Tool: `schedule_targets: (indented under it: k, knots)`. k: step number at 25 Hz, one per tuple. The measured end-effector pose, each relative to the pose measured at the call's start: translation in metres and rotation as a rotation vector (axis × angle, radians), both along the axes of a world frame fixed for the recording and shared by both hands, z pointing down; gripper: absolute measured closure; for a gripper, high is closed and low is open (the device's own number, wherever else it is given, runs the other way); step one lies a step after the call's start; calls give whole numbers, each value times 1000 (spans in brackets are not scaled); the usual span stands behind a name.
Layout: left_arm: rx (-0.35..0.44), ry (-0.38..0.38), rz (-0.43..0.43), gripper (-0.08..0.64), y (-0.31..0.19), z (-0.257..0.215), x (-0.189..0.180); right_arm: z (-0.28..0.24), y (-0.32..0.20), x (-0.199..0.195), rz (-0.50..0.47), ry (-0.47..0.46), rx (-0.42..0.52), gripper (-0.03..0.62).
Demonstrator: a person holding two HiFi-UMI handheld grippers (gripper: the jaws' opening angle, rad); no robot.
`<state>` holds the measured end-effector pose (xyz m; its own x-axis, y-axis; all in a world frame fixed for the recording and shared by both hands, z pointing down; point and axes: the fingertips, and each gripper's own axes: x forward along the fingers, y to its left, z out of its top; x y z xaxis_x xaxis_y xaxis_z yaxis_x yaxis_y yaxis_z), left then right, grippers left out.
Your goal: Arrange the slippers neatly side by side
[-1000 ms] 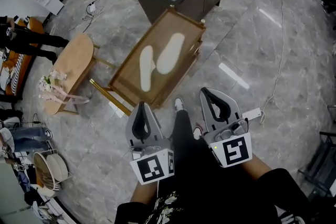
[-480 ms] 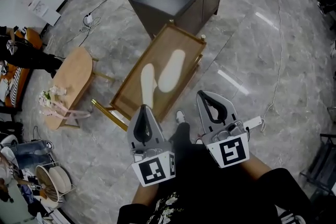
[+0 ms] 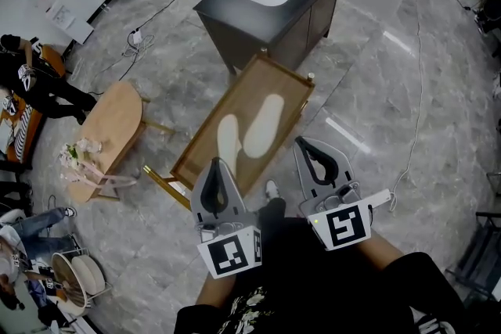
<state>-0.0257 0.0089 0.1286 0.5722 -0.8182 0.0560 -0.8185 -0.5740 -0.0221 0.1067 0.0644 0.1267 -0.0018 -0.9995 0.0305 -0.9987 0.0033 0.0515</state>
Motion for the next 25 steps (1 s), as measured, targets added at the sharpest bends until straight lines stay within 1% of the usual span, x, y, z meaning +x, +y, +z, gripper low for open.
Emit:
schedule_targets:
  k: [3, 9, 17, 22, 25]
  knots:
    - [-11, 5, -3, 566, -10, 0, -1, 0, -9, 0, 0, -2, 1, 598]
    - [-10, -9, -1, 566, -30, 6, -3, 2, -28, -3, 2, 10, -2, 598]
    - [-4, -8, 49, 565, -60, 13, 8, 4, -56, 3, 26, 33, -2, 598]
    - [-24, -3, 60, 565, -83, 22, 8, 10, -77, -1, 27, 41, -7, 597]
    - [-15, 2, 61, 565, -90, 20, 7, 10, -86, -3, 18, 41, -18, 597]
